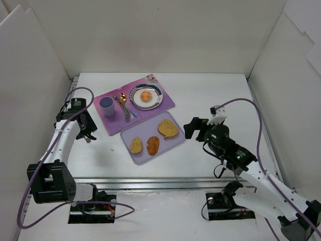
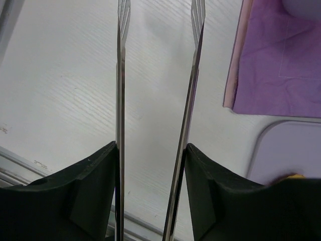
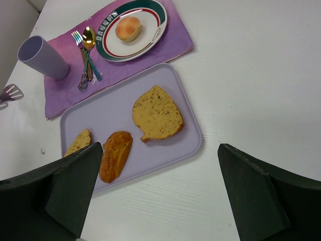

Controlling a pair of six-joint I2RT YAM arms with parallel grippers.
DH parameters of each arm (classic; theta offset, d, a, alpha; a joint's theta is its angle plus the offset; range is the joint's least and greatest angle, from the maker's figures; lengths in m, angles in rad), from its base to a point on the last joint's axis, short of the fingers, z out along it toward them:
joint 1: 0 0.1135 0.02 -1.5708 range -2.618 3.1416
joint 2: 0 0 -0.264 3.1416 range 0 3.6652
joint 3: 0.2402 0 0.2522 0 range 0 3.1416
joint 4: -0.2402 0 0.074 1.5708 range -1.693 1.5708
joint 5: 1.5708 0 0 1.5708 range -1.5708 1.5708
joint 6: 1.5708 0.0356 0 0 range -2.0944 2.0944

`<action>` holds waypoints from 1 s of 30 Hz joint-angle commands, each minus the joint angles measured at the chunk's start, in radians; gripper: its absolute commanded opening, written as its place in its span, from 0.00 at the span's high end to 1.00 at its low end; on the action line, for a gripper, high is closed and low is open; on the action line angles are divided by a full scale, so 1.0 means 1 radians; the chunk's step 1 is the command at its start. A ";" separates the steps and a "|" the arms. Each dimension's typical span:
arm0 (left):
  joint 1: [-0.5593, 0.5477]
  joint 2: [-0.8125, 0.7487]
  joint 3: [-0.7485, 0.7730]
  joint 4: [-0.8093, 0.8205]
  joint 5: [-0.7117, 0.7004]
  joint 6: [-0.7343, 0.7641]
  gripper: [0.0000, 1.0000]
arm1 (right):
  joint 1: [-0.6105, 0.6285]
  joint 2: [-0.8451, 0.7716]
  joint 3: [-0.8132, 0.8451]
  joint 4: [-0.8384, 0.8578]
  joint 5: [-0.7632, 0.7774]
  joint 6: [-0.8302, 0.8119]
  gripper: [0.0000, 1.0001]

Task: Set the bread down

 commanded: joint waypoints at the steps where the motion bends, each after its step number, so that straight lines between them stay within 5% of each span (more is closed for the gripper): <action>1: 0.019 0.011 0.008 0.117 0.028 -0.007 0.52 | -0.001 -0.003 0.037 0.057 0.006 0.009 0.02; 30: 0.029 0.357 -0.003 0.295 0.045 0.002 0.46 | -0.002 -0.022 0.037 0.056 -0.005 0.009 0.02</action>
